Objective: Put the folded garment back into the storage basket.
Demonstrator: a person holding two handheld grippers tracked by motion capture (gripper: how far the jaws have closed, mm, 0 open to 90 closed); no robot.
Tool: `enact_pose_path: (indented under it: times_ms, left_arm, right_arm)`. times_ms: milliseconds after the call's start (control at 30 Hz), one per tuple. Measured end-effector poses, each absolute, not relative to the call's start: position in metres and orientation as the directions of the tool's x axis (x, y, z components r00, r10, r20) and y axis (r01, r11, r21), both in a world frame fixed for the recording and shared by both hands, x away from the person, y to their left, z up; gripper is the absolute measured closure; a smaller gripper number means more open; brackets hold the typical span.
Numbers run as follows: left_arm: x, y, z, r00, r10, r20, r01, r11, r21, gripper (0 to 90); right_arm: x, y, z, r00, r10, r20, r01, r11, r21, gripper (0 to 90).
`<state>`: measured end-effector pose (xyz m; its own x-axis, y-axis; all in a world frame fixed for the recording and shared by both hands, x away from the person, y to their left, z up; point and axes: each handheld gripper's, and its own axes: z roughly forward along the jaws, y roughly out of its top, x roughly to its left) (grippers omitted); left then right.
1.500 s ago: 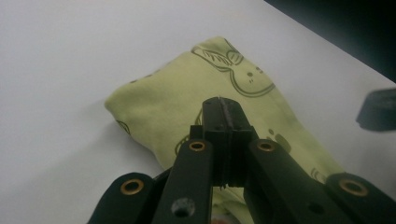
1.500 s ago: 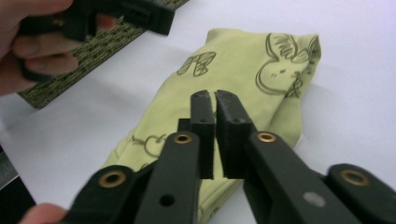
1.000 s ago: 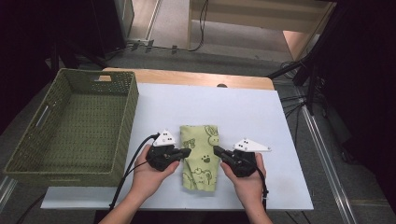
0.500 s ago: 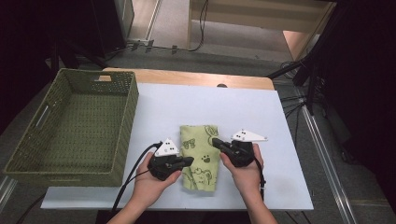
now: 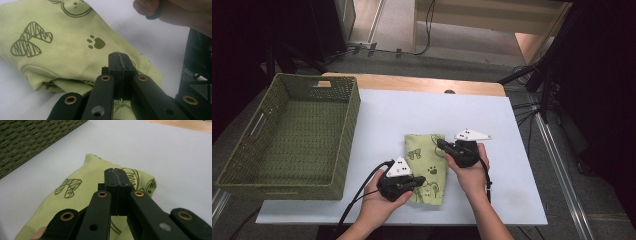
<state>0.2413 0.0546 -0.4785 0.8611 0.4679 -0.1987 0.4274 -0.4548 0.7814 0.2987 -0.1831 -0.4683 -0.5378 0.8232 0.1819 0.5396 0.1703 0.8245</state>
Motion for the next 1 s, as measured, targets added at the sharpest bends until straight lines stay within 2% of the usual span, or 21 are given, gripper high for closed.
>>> enact_pose_path:
  times_ms: [267, 400, 533, 633, 700, 867, 1000]
  left_arm:
    - [0.231, 0.05, -0.49, 0.879, 0.436, -0.192, 0.415, -0.503, 0.758, 89.3]
    - [0.23, 0.052, -0.493, 0.873, 0.441, -0.209, 0.428, -0.484, 0.763, 89.2]
    - [0.229, 0.053, -0.495, 0.87, 0.444, -0.213, 0.431, -0.479, 0.765, 89.2]
    - [0.229, 0.053, -0.495, 0.872, 0.443, -0.209, 0.428, -0.481, 0.765, 89.2]
    - [0.229, 0.053, -0.496, 0.87, 0.443, -0.217, 0.433, -0.475, 0.766, 89.2]
    - [0.229, 0.051, -0.497, 0.869, 0.442, -0.22, 0.434, -0.473, 0.767, 89.2]
    - [0.228, 0.051, -0.497, 0.871, 0.441, -0.215, 0.431, -0.479, 0.765, 89.2]
  right_arm:
    - [0.317, -0.179, -0.482, -0.544, 0.808, 0.227, 0.573, 0.159, 0.804, 88.3]
    - [0.326, -0.181, -0.492, -0.537, 0.807, 0.246, 0.6, 0.161, 0.783, 88.2]
    - [0.333, -0.184, -0.499, -0.51, 0.833, 0.214, 0.614, 0.178, 0.769, 87.9]
    - [0.338, -0.194, -0.497, -0.498, 0.843, 0.203, 0.618, 0.181, 0.765, 83.9]
    - [0.338, -0.202, -0.492, -0.491, 0.845, 0.212, 0.611, 0.161, 0.775, 78.0]
    - [0.337, -0.205, -0.48, -0.476, 0.848, 0.234, 0.625, 0.139, 0.769, 40.6]
    - [0.34, -0.199, -0.481, -0.508, 0.797, 0.326, 0.649, 0.105, 0.754, 25.5]
